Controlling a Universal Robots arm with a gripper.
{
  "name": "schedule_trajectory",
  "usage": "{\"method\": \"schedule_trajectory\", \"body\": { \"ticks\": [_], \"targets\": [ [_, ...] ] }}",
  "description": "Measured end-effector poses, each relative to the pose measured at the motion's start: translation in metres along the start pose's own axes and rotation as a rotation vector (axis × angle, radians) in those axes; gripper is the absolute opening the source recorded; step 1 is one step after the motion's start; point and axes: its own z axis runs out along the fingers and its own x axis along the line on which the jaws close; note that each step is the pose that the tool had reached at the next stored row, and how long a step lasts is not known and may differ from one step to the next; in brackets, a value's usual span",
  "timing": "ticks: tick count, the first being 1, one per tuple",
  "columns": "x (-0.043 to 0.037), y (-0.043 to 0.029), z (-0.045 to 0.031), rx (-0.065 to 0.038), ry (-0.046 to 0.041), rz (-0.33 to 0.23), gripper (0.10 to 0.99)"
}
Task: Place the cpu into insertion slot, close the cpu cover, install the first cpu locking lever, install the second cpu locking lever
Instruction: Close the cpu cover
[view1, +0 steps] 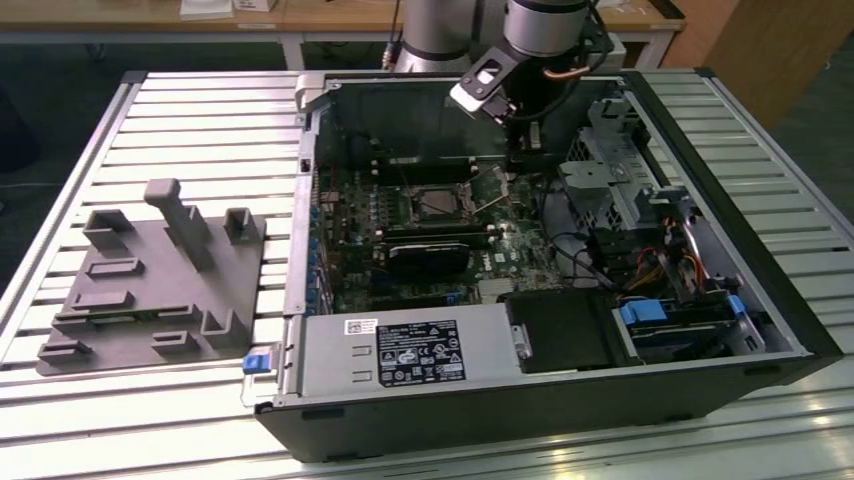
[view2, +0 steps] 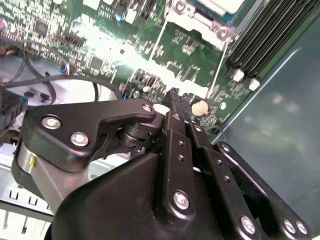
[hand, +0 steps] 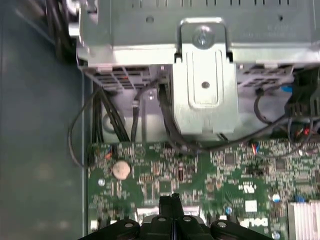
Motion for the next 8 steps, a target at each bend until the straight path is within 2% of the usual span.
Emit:
{"method": "schedule_trajectory", "body": {
  "ticks": [3,8],
  "targets": [
    [0.0003,0.0053,0.0007,0.000,0.0002,0.000,0.106],
    [0.0004,0.0093,0.0047,0.000,0.0000,0.000,0.106]
  ]
}}
